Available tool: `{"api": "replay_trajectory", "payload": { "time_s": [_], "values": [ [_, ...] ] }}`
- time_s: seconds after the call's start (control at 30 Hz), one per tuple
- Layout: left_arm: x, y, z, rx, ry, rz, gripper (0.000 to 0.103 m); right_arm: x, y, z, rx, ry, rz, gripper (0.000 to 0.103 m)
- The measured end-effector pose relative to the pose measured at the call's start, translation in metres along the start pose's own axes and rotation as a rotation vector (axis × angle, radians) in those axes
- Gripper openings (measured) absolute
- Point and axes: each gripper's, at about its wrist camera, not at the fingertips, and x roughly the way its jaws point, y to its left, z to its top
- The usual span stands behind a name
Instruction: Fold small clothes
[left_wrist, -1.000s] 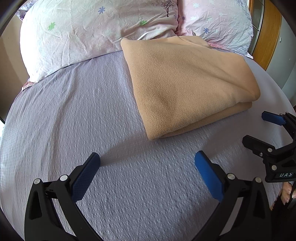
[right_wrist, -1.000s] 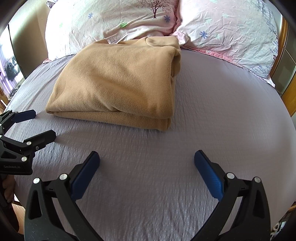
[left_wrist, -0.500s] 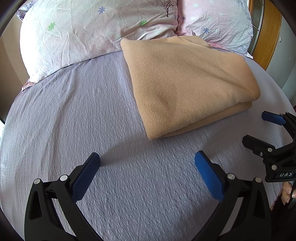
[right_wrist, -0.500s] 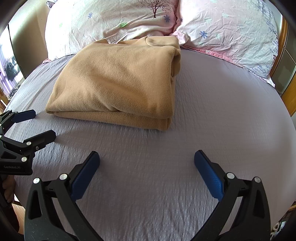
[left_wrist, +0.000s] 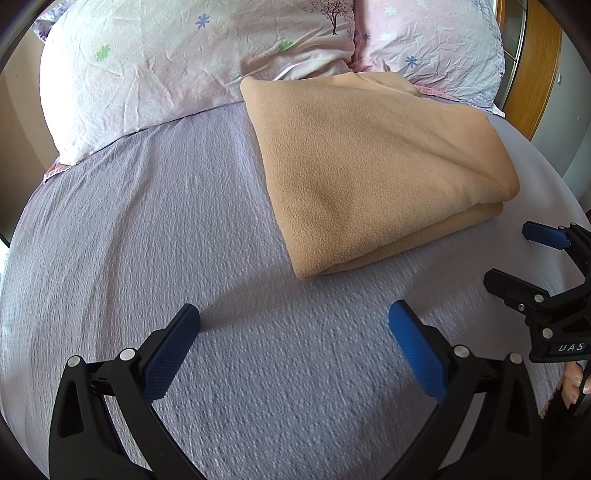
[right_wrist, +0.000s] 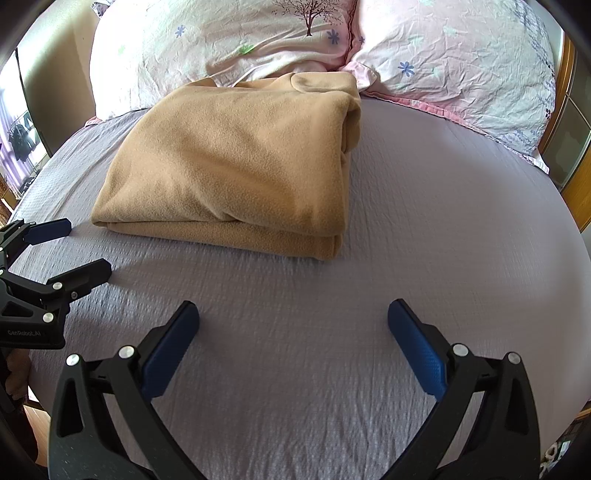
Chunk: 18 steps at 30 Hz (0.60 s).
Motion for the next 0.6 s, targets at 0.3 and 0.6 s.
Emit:
{"api": "replay_trajectory", "payload": {
  "time_s": [0.3,0.6],
  "values": [
    [-0.0007,0.0001,0.0007,0.002,-0.005,0.0,0.102,0.0001,-0.0001,0.0,-0.002,-0.001,0.001,0.101],
    [-0.0005,-0.0005,0.0006,0.002,-0.004,0.0,0.102,0.0001,0.0004,0.0002,0.0,0.0,0.0,0.101]
  ]
}}
